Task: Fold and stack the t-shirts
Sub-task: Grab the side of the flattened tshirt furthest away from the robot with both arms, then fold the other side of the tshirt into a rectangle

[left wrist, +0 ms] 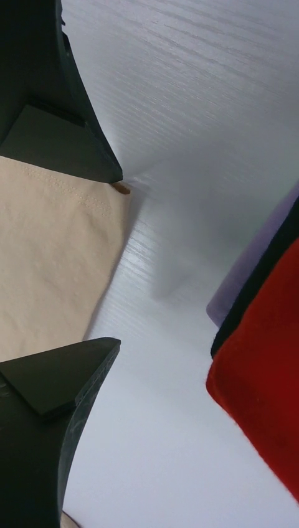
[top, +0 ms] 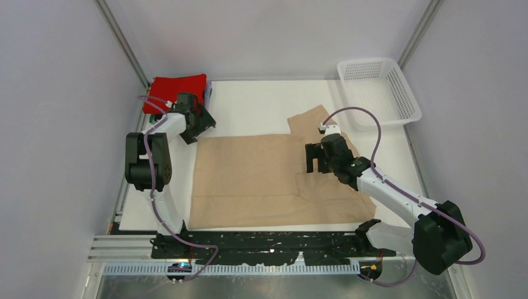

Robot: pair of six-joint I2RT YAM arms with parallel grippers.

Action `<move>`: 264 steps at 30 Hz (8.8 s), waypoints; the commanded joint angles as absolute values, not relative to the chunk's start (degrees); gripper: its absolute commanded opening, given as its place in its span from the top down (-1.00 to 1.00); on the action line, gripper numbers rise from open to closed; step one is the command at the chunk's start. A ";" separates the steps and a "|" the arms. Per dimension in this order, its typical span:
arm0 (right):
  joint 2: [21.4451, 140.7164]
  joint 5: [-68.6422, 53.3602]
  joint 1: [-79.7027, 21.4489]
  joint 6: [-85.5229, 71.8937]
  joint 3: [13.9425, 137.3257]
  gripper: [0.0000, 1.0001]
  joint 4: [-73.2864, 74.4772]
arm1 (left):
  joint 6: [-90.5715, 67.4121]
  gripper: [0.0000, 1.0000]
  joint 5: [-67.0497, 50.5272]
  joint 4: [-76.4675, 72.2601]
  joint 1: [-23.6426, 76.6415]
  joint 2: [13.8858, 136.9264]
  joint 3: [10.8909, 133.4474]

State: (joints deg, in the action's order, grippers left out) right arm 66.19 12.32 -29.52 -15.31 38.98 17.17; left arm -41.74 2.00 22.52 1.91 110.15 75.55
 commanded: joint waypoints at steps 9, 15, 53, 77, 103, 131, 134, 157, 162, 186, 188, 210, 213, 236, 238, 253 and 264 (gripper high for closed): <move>65.36 13.89 -29.38 -14.17 39.45 -0.91 15.51 | -42.30 -0.99 -2.62 22.42 2.82 110.67 78.57; 65.62 14.54 -29.36 -14.85 38.50 -0.91 15.72 | -41.59 -0.99 -0.75 27.91 3.31 112.02 82.22; 76.91 8.11 -13.60 -26.50 33.93 -0.91 17.87 | -48.48 -0.99 7.40 35.37 7.30 111.77 84.91; 67.60 9.13 -12.12 -23.67 33.22 -0.91 21.08 | -46.53 -0.14 5.52 39.06 9.86 119.68 90.71; 67.95 5.88 -8.64 -23.69 31.03 -0.91 21.27 | -52.47 -0.07 16.06 64.22 13.63 130.56 112.13; 68.98 2.25 5.45 -22.61 29.81 -0.91 24.85 | -53.19 -0.10 10.89 48.59 11.03 123.96 101.72; 69.30 2.24 5.45 -22.55 29.88 -0.91 24.83 | -53.37 -0.12 8.82 46.33 9.79 123.44 100.50; 65.79 0.79 5.45 -21.80 29.17 -0.91 24.05 | -49.92 0.38 5.45 51.91 12.29 127.73 105.03; 64.52 0.74 5.45 -21.80 28.92 -0.91 24.08 | -49.18 0.99 5.45 51.81 12.49 127.73 104.96; 57.44 -2.42 0.26 -18.90 36.40 -0.91 20.03 | -38.47 1.00 2.29 37.67 13.95 111.38 87.48; 60.18 -1.09 -2.91 -18.81 40.19 -0.91 19.45 | -38.47 1.00 1.63 37.45 14.12 111.07 86.78; 139.44 17.72 -9.67 -11.85 134.55 -1.00 42.51 | -37.01 1.00 -5.93 28.82 14.94 102.70 74.38; 142.96 18.70 -9.25 -11.83 137.48 -1.00 43.71 | -36.67 1.00 -6.64 28.67 15.07 101.38 73.72; 134.83 22.55 -8.83 -23.08 117.55 -0.16 47.07 | -36.35 1.00 -5.96 28.31 16.32 96.28 71.27; 133.28 23.96 -8.71 -24.20 115.95 -0.07 46.90 | -36.39 1.00 -5.82 28.21 16.53 95.86 71.12; 125.88 21.80 -8.10 -22.84 105.65 0.90 31.52 | -34.55 1.00 -5.77 28.01 17.18 92.94 69.71; 104.27 23.09 -10.15 -24.52 78.41 0.89 25.43 | -35.15 1.00 -6.12 25.31 18.07 86.71 62.53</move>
